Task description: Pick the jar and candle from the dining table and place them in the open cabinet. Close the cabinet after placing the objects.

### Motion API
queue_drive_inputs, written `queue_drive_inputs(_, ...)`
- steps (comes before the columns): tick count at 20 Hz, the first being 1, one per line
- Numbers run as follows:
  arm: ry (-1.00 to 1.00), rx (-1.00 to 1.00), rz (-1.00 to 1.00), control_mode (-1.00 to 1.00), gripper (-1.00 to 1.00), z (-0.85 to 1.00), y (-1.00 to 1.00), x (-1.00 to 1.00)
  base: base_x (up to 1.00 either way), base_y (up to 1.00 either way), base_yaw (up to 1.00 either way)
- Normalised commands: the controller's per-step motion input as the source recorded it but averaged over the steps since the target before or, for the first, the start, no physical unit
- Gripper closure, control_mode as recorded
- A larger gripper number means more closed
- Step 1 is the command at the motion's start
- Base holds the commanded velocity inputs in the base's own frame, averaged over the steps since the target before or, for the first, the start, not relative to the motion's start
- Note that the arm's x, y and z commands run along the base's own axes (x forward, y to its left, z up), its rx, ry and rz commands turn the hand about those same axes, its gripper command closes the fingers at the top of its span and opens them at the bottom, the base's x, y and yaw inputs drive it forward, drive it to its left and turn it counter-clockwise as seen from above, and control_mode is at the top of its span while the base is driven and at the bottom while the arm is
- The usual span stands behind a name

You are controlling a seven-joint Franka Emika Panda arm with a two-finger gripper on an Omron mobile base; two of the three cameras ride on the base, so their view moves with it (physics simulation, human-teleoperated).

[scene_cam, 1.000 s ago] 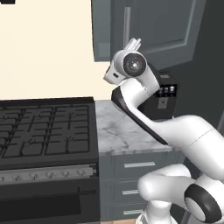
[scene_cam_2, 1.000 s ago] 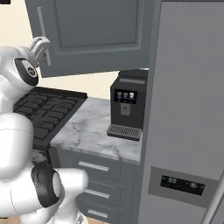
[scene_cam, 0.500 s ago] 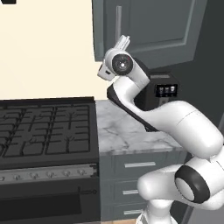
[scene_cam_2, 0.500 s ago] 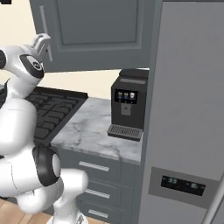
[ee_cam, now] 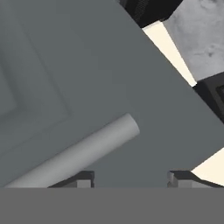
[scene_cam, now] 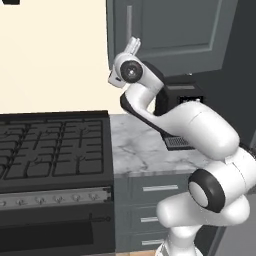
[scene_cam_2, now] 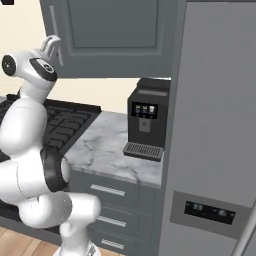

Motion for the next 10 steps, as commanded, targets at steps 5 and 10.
queue_drive_inputs(5,-0.02,-0.05,0.00,-1.00,-1.00,0.00,-0.54,0.70,0.00,0.00,0.00)
queue_drive_inputs(10,-0.02,-0.06,0.00,-1.00,-1.00,0.00,-0.54,0.70,0.00,0.00,0.00)
